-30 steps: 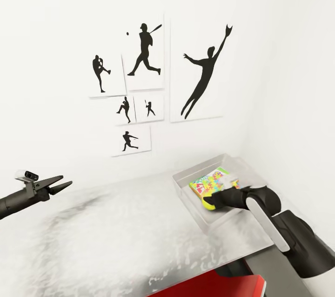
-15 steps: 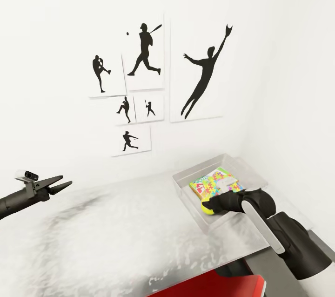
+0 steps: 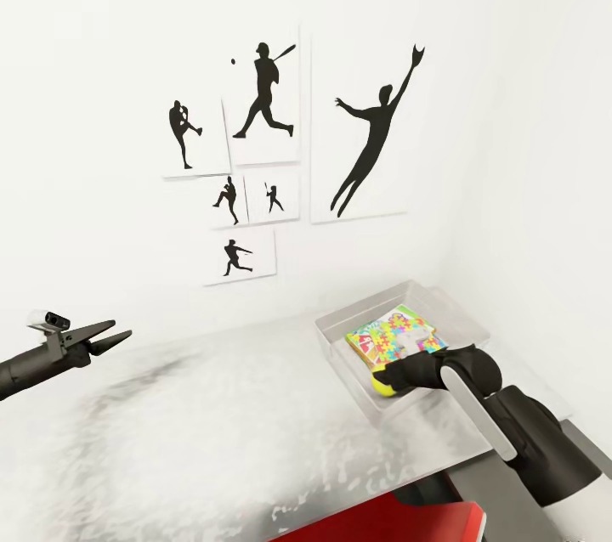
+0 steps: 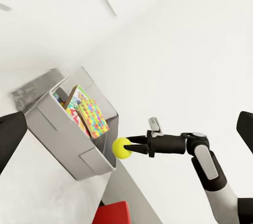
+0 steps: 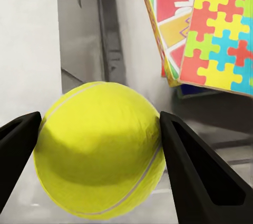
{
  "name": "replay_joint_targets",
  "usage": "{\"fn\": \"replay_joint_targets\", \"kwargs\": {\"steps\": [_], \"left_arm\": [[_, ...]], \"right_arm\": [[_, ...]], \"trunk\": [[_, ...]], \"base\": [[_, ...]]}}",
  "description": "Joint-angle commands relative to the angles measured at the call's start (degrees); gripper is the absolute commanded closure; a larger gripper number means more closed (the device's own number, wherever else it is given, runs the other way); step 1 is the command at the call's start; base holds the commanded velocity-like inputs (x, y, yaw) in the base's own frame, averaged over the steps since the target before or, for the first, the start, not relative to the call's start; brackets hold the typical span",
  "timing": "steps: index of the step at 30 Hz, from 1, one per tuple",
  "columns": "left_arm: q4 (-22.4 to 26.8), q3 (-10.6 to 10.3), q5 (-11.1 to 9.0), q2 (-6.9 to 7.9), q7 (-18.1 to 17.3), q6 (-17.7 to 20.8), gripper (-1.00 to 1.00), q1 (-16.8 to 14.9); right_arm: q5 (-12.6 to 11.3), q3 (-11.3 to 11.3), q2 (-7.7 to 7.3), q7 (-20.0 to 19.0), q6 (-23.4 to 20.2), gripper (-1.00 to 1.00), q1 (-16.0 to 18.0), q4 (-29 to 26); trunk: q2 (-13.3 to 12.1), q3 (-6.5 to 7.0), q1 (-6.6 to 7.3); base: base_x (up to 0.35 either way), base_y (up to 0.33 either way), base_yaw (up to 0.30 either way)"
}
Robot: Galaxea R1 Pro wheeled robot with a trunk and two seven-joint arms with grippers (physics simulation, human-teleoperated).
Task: Put all the toys in the child's room - the three board games (two on the bed and one on the table), the two jigsaw puzzles on the table, and the tennis ball on the table - inside the toy box on the table in the child's room.
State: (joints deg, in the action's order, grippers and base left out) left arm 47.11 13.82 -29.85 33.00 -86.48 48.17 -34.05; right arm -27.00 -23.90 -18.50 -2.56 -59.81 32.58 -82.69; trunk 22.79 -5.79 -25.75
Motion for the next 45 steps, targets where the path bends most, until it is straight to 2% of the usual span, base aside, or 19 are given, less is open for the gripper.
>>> {"fn": "replay_joint_targets", "kwargs": {"steps": [1,11,12,26,32,37,39,41,42,43,45], "left_arm": [[0.0,0.0,0.0,0.03,-0.2,0.6,-1.00,0.0],[0.0,0.0,0.0,0.01,-0.2,0.6,-1.00,0.0],[0.0,0.0,0.0,0.02,-0.2,0.6,-1.00,0.0],[0.0,0.0,0.0,0.05,-0.2,0.6,-1.00,0.0],[0.0,0.1,0.0,0.08,-0.3,0.6,-1.00,0.0],[0.0,0.2,0.0,0.17,-0.3,0.6,-1.00,0.0],[0.0,0.2,0.0,0.20,-0.3,0.6,-1.00,0.0],[0.0,0.3,0.0,0.21,-0.3,0.6,-1.00,0.0],[0.0,0.3,0.0,0.26,-0.3,0.6,-1.00,0.0],[0.0,0.3,0.0,0.27,-0.3,0.6,-1.00,0.0],[0.0,0.4,0.0,0.30,-0.3,0.6,-1.00,0.0]], "right_arm": [[0.3,0.0,-0.04,-0.2,-0.2,1.00,0.1,0.2],[0.3,0.0,0.04,-0.2,-0.2,1.00,0.1,0.4],[0.3,0.0,0.04,-0.2,-0.2,-1.00,0.1,0.4],[0.2,0.1,-0.10,-0.3,-0.2,-1.00,0.1,0.1],[-0.6,1.4,-0.76,-2.0,-0.2,-1.00,-0.5,-5.2],[-2.2,4.0,-0.18,-12.0,0.2,-1.00,-0.9,-8.1],[-2.7,5.3,0.00,-16.4,2.8,-1.00,-0.9,-8.2],[-4.3,6.9,0.08,-19.5,6.1,-1.00,-1.0,-8.2],[-7.3,8.5,0.10,-22.1,9.6,-1.00,-2.2,-8.1],[-8.5,8.9,0.11,-22.8,10.8,-1.00,-2.8,-8.0],[-13.4,10.2,0.05,-24.6,15.4,-1.00,-5.9,-8.0]], "trunk": [[0.1,-0.13,-0.04],[0.1,-0.13,-0.04],[0.1,-0.13,-0.04],[0.1,-0.13,-0.04],[0.1,-0.13,-0.04],[0.1,-0.11,-0.04],[0.1,-0.02,-0.04],[0.1,0.09,-0.04],[0.1,0.16,-0.04],[0.1,0.22,-0.04],[0.1,0.36,-0.04]], "base": [[0.000,0.000,0.000],[0.000,0.000,0.000],[0.000,0.000,0.000],[0.000,0.000,0.000],[0.000,0.000,0.000],[0.000,0.000,-0.006],[0.000,0.000,-0.106],[0.000,0.000,-0.156],[0.000,0.000,-0.178],[0.000,0.000,-0.182],[0.000,0.000,-0.189]]}}
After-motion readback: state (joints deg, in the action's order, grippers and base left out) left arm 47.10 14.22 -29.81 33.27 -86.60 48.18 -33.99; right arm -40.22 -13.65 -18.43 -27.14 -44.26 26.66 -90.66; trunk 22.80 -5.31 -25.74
